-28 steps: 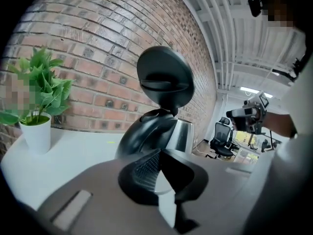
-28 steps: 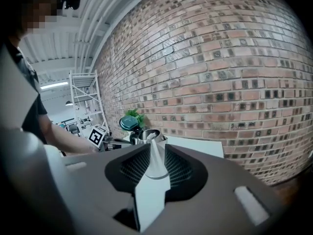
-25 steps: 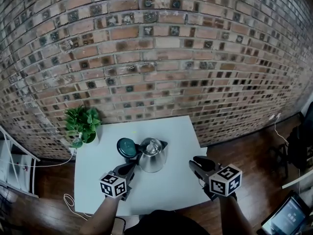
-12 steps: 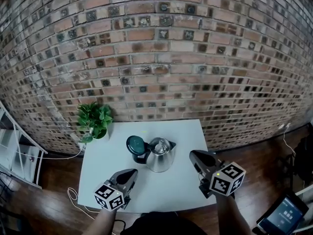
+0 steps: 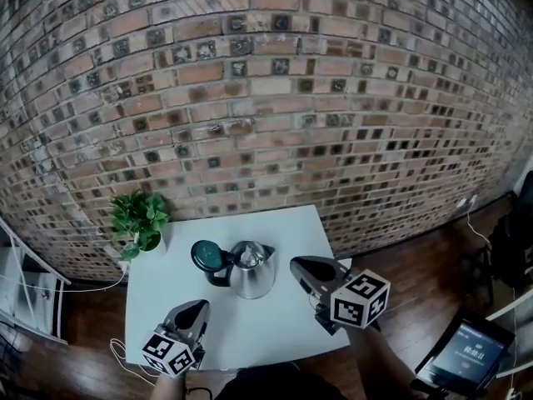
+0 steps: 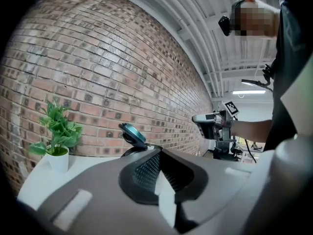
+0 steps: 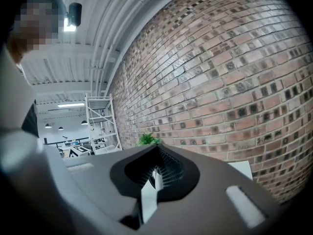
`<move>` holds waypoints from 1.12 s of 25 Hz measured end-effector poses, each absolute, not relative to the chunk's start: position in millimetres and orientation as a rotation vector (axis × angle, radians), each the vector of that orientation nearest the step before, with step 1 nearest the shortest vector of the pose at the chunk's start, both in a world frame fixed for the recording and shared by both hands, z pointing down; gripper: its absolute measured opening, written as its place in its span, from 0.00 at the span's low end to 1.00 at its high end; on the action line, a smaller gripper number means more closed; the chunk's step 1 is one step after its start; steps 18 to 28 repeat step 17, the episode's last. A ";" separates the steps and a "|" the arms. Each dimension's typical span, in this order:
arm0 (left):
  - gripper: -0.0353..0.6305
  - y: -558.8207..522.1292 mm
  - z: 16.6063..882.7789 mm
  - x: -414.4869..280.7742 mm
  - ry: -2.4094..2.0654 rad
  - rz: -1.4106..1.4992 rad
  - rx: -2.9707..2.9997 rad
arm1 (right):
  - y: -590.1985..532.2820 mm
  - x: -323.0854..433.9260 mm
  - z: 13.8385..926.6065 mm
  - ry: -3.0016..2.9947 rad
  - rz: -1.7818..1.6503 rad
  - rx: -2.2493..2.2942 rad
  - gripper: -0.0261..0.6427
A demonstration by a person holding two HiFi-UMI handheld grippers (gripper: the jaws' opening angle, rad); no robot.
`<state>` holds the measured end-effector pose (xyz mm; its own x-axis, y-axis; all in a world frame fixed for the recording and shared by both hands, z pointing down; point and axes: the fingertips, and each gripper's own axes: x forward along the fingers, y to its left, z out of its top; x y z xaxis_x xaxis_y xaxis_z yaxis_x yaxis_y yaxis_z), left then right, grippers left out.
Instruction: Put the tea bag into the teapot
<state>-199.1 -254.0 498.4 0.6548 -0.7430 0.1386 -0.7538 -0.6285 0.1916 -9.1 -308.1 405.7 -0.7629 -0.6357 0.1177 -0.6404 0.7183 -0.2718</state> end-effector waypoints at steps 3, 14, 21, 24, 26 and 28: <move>0.06 -252.4 497.0 -196.7 -1.218 0.054 2.643 | -308.4 -9.1 407.7 -2.890 0.472 1.072 0.04; 0.06 -247.0 481.9 -197.0 -1.238 0.029 2.648 | -307.9 -11.5 406.6 -2.882 0.467 1.074 0.04; 0.06 -245.1 480.0 -198.7 -1.238 0.025 2.657 | -307.7 -14.7 406.4 -2.880 0.461 1.066 0.04; 0.06 -245.1 480.0 -198.7 -1.238 0.025 2.657 | -307.7 -14.7 406.4 -2.880 0.461 1.066 0.04; 0.06 -245.1 480.0 -198.7 -1.238 0.025 2.657 | -307.7 -14.7 406.4 -2.880 0.461 1.066 0.04; 0.06 -245.1 480.0 -198.7 -1.238 0.025 2.657 | -307.7 -14.7 406.4 -2.880 0.461 1.066 0.04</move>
